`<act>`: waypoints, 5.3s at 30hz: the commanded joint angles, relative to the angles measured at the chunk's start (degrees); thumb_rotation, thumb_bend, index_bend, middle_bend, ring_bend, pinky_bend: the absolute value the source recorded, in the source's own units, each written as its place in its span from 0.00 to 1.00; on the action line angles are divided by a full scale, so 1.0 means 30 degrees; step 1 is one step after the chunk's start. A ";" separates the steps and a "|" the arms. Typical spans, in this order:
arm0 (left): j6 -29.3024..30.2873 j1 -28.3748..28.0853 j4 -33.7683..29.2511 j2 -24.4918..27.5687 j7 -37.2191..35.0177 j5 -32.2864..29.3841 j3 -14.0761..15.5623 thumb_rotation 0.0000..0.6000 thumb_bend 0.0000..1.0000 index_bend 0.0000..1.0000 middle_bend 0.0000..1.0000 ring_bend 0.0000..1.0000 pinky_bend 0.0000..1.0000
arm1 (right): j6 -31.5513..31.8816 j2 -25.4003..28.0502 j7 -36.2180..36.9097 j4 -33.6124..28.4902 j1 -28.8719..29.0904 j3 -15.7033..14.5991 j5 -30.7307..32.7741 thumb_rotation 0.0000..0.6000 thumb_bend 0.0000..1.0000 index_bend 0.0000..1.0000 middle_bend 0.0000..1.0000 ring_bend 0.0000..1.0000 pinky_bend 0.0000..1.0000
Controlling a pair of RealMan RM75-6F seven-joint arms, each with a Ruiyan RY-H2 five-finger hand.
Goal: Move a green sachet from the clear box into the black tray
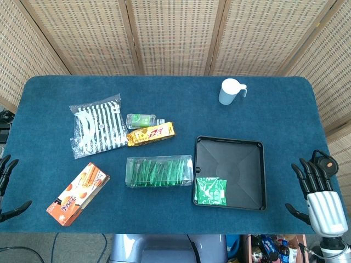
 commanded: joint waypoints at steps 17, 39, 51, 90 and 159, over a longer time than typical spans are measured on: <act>-0.0375 -0.0293 0.0201 -0.0286 0.0284 -0.0362 -0.0325 1.00 0.09 0.00 0.00 0.00 0.00 | -0.6854 0.0704 0.5405 -0.1181 0.5359 0.0608 -0.1135 1.00 0.00 0.05 0.00 0.00 0.00; -0.1508 -0.0752 0.0271 -0.0208 -0.0114 -0.2097 -0.0907 1.00 0.10 0.00 0.00 0.00 0.00 | -1.6525 -0.6332 -0.1344 -0.0668 1.5453 0.4805 1.0319 1.00 0.16 0.12 0.01 0.00 0.00; -0.2122 -0.1004 0.0318 -0.0127 -0.0400 -0.2624 -0.1014 1.00 0.09 0.00 0.00 0.00 0.00 | -1.5518 -0.8316 -0.5131 0.0627 1.7393 0.4002 1.4299 1.00 0.32 0.18 0.09 0.00 0.01; -0.2459 -0.1187 0.0329 0.0169 -0.1195 -0.3024 -0.1104 1.00 0.09 0.00 0.00 0.00 0.00 | -1.2416 -1.0968 -0.6057 0.4498 1.9766 0.6145 1.6015 1.00 0.59 0.34 0.17 0.00 0.07; -0.3186 -0.1586 0.0473 0.0273 -0.1792 -0.3133 -0.0941 1.00 0.09 0.00 0.00 0.00 0.00 | -1.3990 -1.1071 -0.3200 0.8558 2.0091 0.1566 0.4934 1.00 0.40 0.45 0.09 0.00 0.07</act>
